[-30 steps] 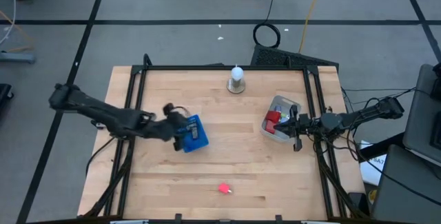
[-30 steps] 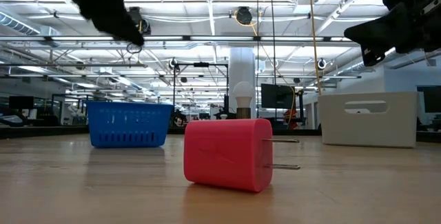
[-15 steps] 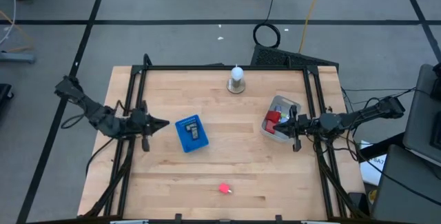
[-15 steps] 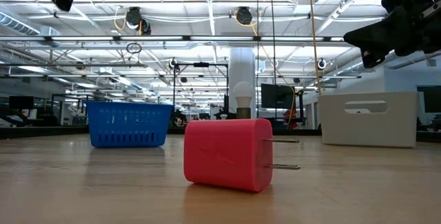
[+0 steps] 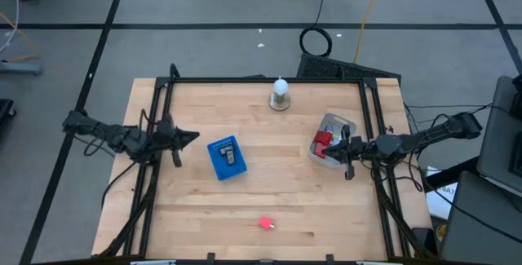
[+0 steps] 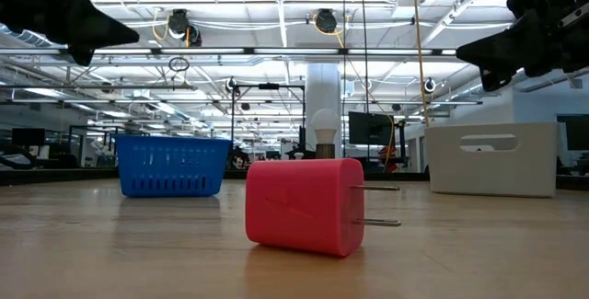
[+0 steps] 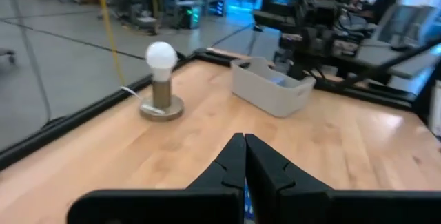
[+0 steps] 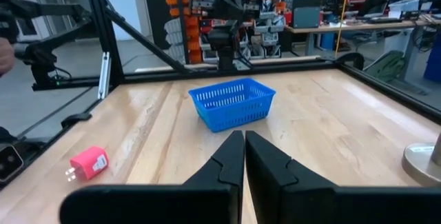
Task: Pick & Place Office items
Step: Put the pink charger adapter into the gray bin
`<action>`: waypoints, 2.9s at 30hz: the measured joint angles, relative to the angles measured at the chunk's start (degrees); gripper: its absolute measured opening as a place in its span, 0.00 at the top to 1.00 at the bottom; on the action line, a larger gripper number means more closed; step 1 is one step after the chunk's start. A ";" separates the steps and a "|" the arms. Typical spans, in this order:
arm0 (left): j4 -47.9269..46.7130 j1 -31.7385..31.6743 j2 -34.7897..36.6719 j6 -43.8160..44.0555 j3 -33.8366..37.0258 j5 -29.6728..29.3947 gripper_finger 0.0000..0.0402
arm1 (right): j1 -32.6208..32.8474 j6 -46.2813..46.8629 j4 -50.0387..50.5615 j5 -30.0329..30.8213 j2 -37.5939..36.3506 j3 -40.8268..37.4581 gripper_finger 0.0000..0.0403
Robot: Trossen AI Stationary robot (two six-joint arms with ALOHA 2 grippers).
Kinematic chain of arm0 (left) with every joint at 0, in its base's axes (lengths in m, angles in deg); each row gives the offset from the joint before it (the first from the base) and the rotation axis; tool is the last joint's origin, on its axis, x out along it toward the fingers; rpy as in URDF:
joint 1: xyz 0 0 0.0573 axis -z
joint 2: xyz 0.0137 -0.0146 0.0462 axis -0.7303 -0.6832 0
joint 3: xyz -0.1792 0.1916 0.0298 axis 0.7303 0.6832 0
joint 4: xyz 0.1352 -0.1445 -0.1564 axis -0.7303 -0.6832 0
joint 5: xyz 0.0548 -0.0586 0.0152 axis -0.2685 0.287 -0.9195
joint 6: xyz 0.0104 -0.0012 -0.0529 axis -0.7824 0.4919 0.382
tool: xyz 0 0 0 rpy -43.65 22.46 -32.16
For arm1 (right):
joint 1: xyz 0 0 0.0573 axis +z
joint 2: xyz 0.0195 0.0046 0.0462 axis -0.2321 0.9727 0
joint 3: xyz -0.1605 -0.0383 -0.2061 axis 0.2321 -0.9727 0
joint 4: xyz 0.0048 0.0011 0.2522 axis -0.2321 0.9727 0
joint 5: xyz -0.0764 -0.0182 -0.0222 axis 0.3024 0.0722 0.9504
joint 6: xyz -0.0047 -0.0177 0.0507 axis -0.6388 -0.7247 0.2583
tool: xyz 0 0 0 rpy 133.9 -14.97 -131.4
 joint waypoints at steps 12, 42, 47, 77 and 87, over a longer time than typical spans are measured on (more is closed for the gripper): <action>10.25 -0.07 9.27 -12.54 7.50 9.83 1.00 | 0.00 0.87 0.07 -0.06 4.33 -0.01 0.98; 7.30 -0.09 11.99 -11.00 11.32 8.93 0.99 | 0.00 1.05 0.12 -0.13 5.68 -0.02 0.98; 7.28 -0.09 11.99 -11.10 11.32 8.93 0.99 | -0.02 0.91 0.54 -0.60 5.88 -0.01 0.98; 7.23 -0.09 11.94 -8.93 11.32 8.49 0.98 | 7.53 -10.21 3.60 -15.83 65.88 49.46 0.34; 7.24 -0.09 11.94 -8.93 11.32 8.50 0.95 | 8.25 -15.86 12.39 -29.80 81.70 64.33 0.32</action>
